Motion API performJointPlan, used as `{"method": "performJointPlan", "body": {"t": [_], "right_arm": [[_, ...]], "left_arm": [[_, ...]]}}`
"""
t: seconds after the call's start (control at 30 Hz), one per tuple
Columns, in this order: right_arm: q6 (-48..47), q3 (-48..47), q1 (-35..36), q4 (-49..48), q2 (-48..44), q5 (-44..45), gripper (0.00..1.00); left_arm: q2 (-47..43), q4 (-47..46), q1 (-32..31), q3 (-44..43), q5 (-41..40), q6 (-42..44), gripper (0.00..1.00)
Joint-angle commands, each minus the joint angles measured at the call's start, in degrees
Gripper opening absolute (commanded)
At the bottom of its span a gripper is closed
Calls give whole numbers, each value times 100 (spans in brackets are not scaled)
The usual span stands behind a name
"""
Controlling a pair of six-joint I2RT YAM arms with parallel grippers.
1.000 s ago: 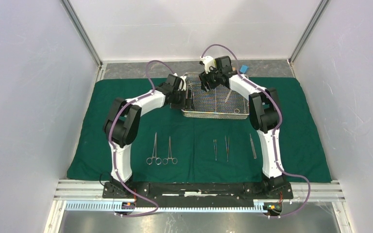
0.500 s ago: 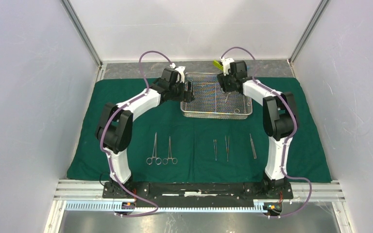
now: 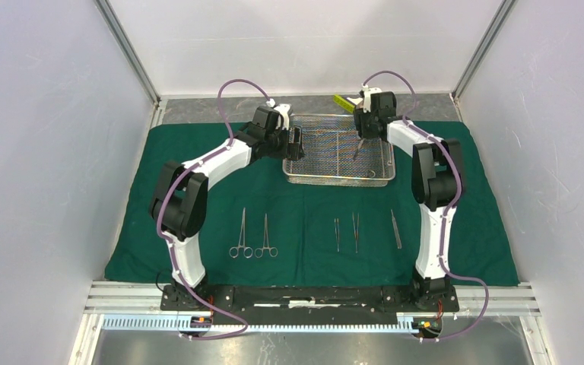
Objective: Open and lay out the surgical kit
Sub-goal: Move the container from the surgical kit, then pick up the medical item from the container.
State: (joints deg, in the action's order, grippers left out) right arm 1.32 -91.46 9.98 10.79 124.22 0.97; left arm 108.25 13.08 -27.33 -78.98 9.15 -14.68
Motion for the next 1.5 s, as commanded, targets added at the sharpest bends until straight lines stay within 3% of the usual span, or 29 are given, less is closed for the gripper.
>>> {"method": "performJointPlan", "body": {"t": [0.0,0.33,1.27,1.47], "right_arm": [[184,-349,-40,5,267,-81,60],[45,-328,-53,32,479,-27,51],[70,-675,-51,108,784,-116,2],[123,-831,-64,117,680,-239,0]], "left_arm": [[-199,-205,13,-76,8,167,91],[-140,-139,17,-14,131,103,92],[-138,-62,136,-79,171,143,94],[-103,-16,147,-128,201,149,94]]}}
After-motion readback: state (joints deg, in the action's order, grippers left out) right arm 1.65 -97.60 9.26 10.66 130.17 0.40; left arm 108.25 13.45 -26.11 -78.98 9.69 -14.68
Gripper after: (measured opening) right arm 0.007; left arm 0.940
